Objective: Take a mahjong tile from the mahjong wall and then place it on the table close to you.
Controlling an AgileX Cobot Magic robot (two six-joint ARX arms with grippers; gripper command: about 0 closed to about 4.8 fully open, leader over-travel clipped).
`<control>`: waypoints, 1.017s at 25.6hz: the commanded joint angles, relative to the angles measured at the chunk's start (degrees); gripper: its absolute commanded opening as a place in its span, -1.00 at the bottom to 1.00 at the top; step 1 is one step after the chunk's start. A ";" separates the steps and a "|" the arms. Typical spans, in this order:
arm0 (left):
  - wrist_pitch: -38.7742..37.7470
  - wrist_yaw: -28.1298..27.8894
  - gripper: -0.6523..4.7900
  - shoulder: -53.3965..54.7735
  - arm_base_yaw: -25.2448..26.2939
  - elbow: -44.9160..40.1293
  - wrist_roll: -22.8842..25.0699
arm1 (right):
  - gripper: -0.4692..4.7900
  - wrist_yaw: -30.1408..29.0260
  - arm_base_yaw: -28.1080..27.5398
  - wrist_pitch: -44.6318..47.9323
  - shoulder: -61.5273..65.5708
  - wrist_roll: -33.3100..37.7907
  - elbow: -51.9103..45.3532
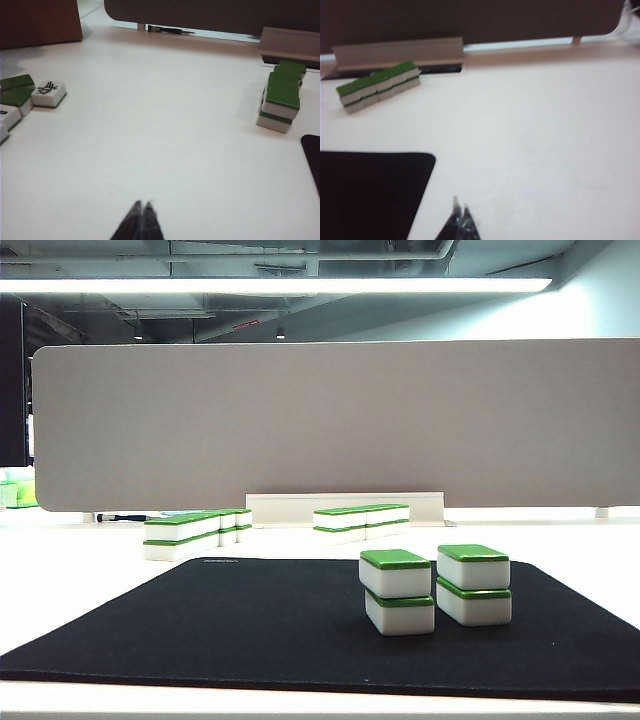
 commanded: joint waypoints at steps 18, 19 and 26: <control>-0.37 0.26 -0.78 0.02 0.04 -0.02 0.02 | -0.82 0.70 -0.04 4.09 -8.55 2.36 -9.97; -0.37 0.24 -0.78 0.02 0.04 -0.02 0.02 | -0.82 0.70 -0.02 3.52 -8.55 1.44 -10.01; -0.37 0.26 -0.78 0.02 0.04 -0.02 0.02 | -0.82 1.05 0.22 1.40 -8.55 -0.85 -10.01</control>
